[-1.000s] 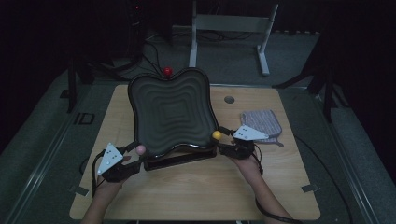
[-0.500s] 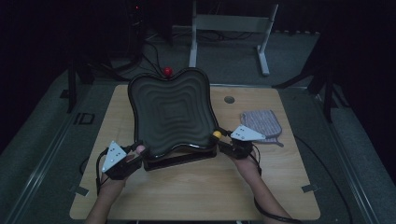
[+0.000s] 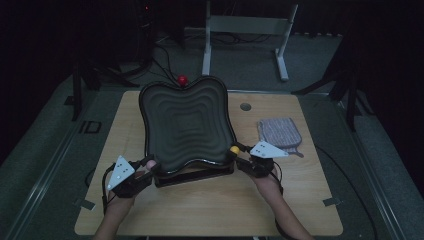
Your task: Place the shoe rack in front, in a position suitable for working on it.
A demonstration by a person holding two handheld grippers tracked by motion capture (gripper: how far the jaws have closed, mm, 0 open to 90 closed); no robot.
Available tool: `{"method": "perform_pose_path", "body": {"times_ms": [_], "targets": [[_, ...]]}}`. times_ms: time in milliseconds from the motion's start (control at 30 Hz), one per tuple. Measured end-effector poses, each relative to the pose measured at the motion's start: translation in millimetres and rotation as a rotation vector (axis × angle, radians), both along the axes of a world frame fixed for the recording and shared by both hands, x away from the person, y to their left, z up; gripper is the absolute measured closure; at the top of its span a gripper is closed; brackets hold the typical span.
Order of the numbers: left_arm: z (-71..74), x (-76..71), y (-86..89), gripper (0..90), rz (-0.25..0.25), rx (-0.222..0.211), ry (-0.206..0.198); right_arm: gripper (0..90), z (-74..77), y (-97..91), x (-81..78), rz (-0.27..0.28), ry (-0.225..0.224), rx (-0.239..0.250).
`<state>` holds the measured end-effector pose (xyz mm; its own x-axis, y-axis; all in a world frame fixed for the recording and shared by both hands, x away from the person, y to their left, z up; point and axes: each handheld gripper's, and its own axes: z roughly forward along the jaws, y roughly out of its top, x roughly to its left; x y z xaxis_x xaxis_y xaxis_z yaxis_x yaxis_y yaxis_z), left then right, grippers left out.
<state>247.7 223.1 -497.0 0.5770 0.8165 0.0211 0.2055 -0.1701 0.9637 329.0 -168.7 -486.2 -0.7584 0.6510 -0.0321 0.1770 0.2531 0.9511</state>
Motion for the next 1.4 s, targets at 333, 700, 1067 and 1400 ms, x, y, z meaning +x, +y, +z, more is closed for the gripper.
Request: {"method": "perform_pose_path", "body": {"times_ms": [333, 700, 1067, 1400], "targets": [[0.8, -16.4, -8.0, 60.1, -0.018, 0.0, 0.006, 59.5, -0.4, -10.0, -19.2, -0.003, 0.008, 0.012], [1.5, -33.6, -15.6, 60.2, -0.037, 0.004, 0.013, 59.5, 0.5, -21.0, -41.7, 0.001, 0.014, 0.009], [3.3, -51.8, -24.1, 60.1, -0.044, 0.011, 0.027, 59.5, -0.4, -30.8, -59.1, 0.008, 0.018, 0.021], [4.5, -64.0, -30.7, 60.1, -0.074, 0.018, 0.036, 59.5, 0.4, -40.6, -72.0, 0.023, 0.018, 0.013]]}}
